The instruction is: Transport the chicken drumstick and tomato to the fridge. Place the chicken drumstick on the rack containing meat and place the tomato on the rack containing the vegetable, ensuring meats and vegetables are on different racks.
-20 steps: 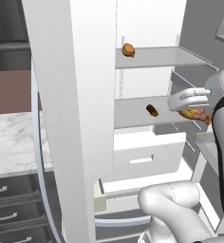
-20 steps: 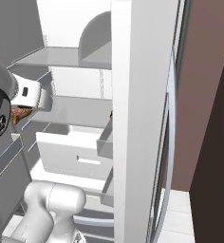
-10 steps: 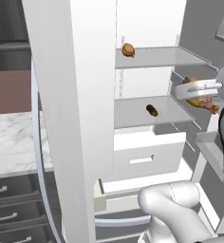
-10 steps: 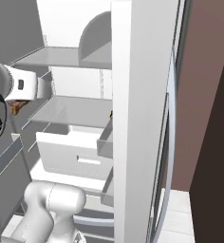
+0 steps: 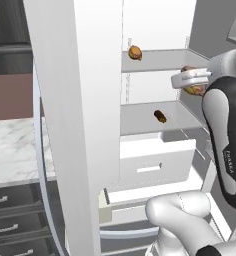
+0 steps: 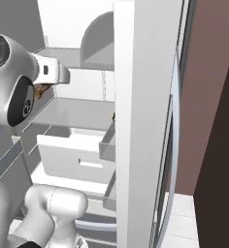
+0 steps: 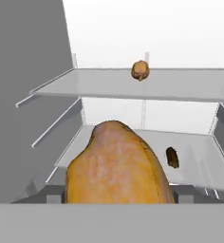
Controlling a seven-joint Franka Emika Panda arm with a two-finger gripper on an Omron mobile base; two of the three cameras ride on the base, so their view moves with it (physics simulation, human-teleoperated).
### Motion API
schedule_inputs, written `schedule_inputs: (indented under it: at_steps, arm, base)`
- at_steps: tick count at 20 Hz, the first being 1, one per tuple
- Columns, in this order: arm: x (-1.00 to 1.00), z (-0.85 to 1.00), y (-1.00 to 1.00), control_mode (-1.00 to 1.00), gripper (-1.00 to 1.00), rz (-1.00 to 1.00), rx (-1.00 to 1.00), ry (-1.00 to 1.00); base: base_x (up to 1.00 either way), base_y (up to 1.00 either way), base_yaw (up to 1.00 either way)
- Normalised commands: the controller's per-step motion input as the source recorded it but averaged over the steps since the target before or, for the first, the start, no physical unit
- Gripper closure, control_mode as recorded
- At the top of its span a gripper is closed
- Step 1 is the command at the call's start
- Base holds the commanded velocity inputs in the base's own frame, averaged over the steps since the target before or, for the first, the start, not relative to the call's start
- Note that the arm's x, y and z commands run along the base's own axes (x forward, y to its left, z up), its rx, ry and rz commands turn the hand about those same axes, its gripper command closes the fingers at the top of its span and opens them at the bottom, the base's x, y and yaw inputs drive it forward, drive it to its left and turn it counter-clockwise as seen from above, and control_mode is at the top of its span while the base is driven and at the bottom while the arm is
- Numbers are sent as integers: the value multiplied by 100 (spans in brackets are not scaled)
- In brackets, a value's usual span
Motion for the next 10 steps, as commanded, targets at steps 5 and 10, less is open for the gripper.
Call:
schedule_inputs:
  at_steps: [5, 10]
  arm:
    - [60, 10, -2, -100, 100, -1, -9, -5]
    - [66, 0, -17, -100, 100, -4, -9, 0]
  base:
    - [0, 0, 0]
    - [0, 0, 0]
